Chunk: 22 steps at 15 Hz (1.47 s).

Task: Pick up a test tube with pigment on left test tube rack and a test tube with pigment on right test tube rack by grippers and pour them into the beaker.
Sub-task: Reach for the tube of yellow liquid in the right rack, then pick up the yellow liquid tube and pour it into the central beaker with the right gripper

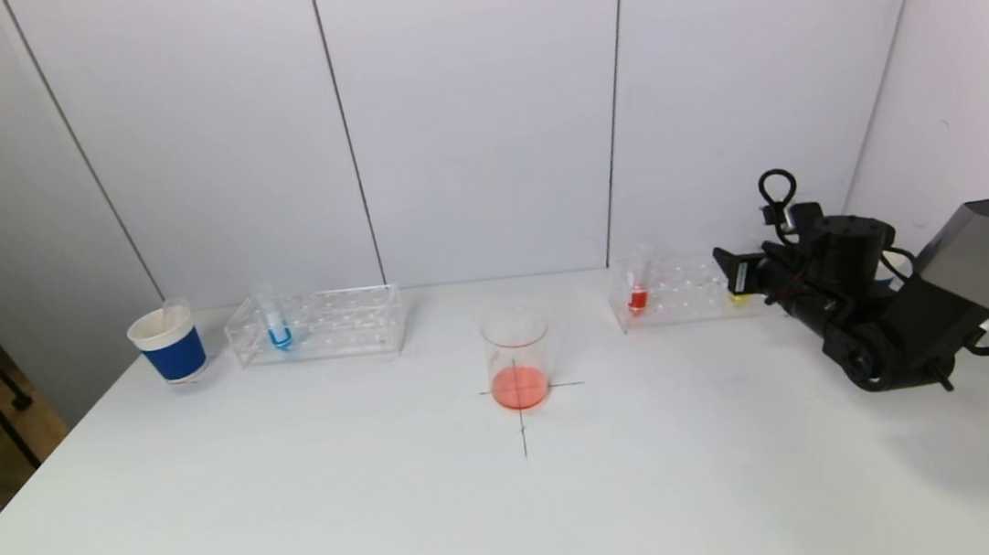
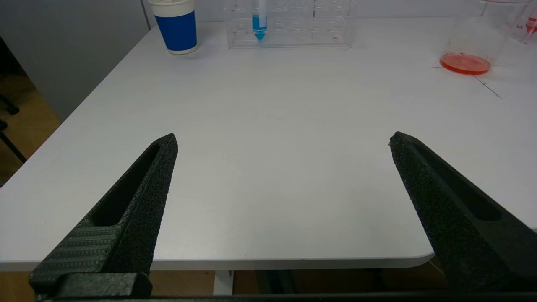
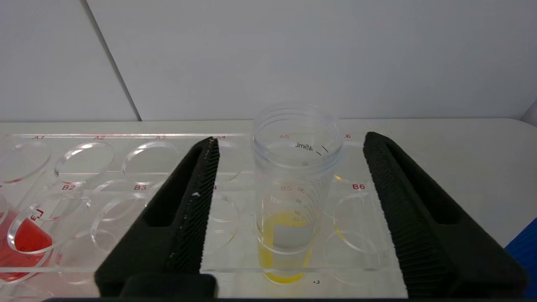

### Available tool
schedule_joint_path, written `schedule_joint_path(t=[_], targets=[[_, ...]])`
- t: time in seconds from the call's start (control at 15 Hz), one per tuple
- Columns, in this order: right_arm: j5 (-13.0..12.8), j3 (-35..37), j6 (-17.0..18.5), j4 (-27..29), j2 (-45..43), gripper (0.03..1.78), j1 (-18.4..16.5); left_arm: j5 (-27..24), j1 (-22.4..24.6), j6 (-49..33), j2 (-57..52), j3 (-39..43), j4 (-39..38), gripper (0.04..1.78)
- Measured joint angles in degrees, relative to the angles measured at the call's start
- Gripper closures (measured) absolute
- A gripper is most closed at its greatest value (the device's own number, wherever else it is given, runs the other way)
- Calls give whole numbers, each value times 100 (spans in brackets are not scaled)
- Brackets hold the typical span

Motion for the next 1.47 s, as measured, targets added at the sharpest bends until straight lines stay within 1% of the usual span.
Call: schedule_joint_path(t=[0.13,0.2,0.27,0.33,1.0,1.2,1.47], targets=[[0,0,0,0,2,107,0,0,2,2,0,0,0,6],[5,-5,2,0,2,123,2,0,0,0,0,0,0,6],[2,-5,2,2,0,131,2,0,0,0,0,0,0,6],[2,-5,2,2,0,133,0,0,0,-2,0,0,0,6],[-1,-16,-60,22,-39,131,-6,0,0,0,0,0,0,6],[7,-79,-118,319,-188,131,-39,0,0,0,0,0,0,6],[13,-243,-140,920,-627,131,-68,0,2,0,0,0,0,6]])
